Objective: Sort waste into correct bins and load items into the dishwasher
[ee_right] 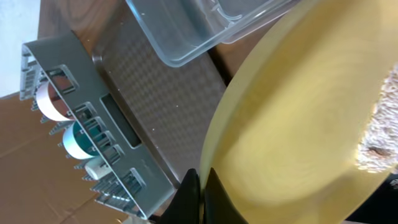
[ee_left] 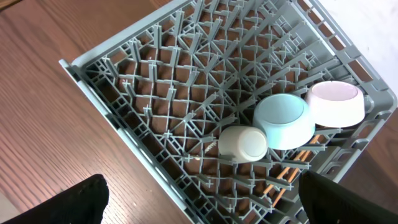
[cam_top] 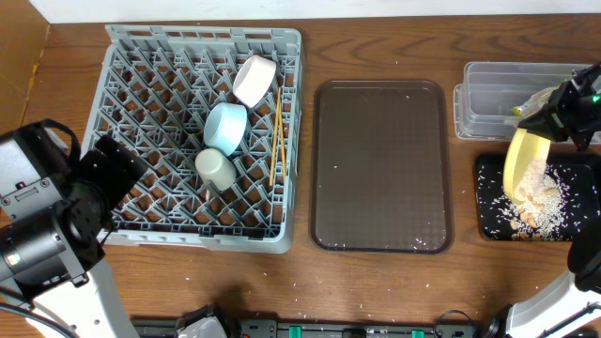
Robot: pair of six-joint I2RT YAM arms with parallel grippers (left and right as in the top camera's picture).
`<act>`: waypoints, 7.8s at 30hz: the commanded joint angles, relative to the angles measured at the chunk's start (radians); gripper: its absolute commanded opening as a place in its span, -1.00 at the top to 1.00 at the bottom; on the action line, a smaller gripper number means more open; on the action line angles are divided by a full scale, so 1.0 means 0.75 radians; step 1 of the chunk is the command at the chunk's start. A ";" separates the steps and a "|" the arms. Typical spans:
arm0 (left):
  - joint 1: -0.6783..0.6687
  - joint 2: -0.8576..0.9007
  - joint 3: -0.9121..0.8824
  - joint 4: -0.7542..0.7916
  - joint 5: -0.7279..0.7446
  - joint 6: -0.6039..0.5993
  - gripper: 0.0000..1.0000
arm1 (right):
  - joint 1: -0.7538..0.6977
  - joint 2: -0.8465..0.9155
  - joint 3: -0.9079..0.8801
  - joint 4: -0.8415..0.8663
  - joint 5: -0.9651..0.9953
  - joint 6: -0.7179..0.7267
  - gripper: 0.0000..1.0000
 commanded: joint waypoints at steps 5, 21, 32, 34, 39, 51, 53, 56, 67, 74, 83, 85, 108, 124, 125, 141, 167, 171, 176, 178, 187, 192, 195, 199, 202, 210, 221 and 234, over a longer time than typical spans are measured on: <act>0.006 -0.001 0.009 -0.001 -0.012 0.007 -0.97 | -0.049 -0.011 -0.095 -0.021 -0.071 -0.102 0.98; 0.006 -0.001 0.009 -0.001 -0.012 0.007 -0.97 | -0.299 -0.011 -0.216 -0.072 -0.646 -0.418 0.98; 0.006 -0.001 0.009 -0.001 -0.012 0.007 -0.97 | -0.401 -0.011 -0.216 -0.169 -0.650 -0.452 0.98; 0.006 -0.001 0.009 -0.001 -0.012 0.007 -0.97 | -0.410 -0.011 -0.216 -0.156 -0.656 -0.461 0.98; 0.006 -0.001 0.009 -0.001 -0.012 0.007 -0.97 | -0.412 -0.011 -0.216 -0.224 -0.700 -0.550 0.98; 0.006 -0.001 0.009 -0.001 -0.012 0.007 -0.97 | -0.418 -0.012 -0.216 -0.270 -0.712 -0.540 0.98; 0.006 -0.001 0.009 -0.001 -0.012 0.007 -0.97 | -0.410 -0.012 -0.216 -0.349 -0.726 -0.588 0.98; 0.006 -0.001 0.009 -0.001 -0.012 0.007 -0.97 | -0.396 -0.051 -0.222 -0.381 -0.742 -0.632 0.98; 0.006 -0.001 0.009 -0.001 -0.012 0.007 -0.97 | -0.263 -0.274 -0.222 -0.344 -0.876 -0.630 0.97; 0.006 -0.001 0.009 -0.001 -0.012 0.007 -0.97 | 0.066 -0.358 -0.222 0.094 -1.013 -0.239 0.97; 0.006 -0.001 0.009 -0.001 -0.012 0.007 -0.97 | 0.694 -0.357 -0.222 1.092 -0.531 0.570 0.98; 0.006 -0.001 0.009 -0.001 -0.012 0.007 -0.97 | 0.812 -0.356 -0.222 1.242 -0.385 0.652 0.98; 0.006 -0.001 0.009 -0.001 -0.012 0.007 -0.97 | 1.279 0.189 -0.221 2.141 -0.177 0.945 0.98; 0.006 -0.001 0.009 -0.001 -0.012 0.007 -0.97 | 1.185 0.025 -0.187 1.911 -0.210 0.852 -0.77; 0.006 -0.001 0.009 -0.001 -0.012 0.007 -0.97 | 1.158 -0.030 -0.187 1.823 -0.201 0.792 -0.99; 0.006 -0.001 0.009 -0.001 -0.012 0.007 -0.97 | 0.507 -0.722 -0.188 0.491 0.460 0.207 -0.98; 0.006 -0.001 0.009 -0.001 -0.012 0.007 -0.97 | 0.648 -0.809 -0.634 0.401 0.332 -0.003 -0.99; 0.006 -0.001 0.009 -0.001 -0.012 0.007 -0.97 | 0.719 -0.808 -0.753 0.488 0.332 0.008 -0.98; 0.006 -0.001 0.009 -0.001 -0.012 0.007 -0.97 | 0.736 -0.809 -0.769 0.550 0.331 0.010 -0.98; 0.006 -0.001 0.009 -0.001 -0.012 0.007 -0.97 | 0.735 -0.808 -0.769 0.569 0.332 0.034 -0.98; 0.006 -0.001 0.009 -0.001 -0.012 0.007 -0.97 | 0.733 -0.808 -0.769 0.607 0.352 0.103 -0.99; 0.006 -0.001 0.009 -0.001 -0.012 0.007 -0.97 | 0.749 -0.807 -0.776 0.625 0.353 0.118 -0.98; 0.006 -0.001 0.009 -0.001 -0.012 0.007 -0.97 | 0.771 -0.798 -0.786 0.655 0.360 0.117 -0.99; 0.006 -0.001 0.009 -0.001 -0.012 0.007 -0.97 | 0.804 -0.751 -0.787 0.658 0.478 0.121 -0.99; 0.006 -0.001 0.009 -0.001 -0.012 0.007 -0.97 | 0.820 -0.693 -0.787 0.658 0.501 0.158 -0.95; 0.006 -0.001 0.009 -0.001 -0.012 0.007 -0.97 | 0.843 -0.645 -0.785 0.696 0.498 0.191 -0.77; 0.006 -0.001 0.009 -0.001 -0.012 0.007 -0.97 | 0.812 -0.658 -0.781 0.797 0.427 0.182 -0.99; 0.006 -0.001 0.009 -0.001 -0.012 0.007 -0.97 | 0.763 -0.863 -0.781 0.784 0.440 0.093 -0.84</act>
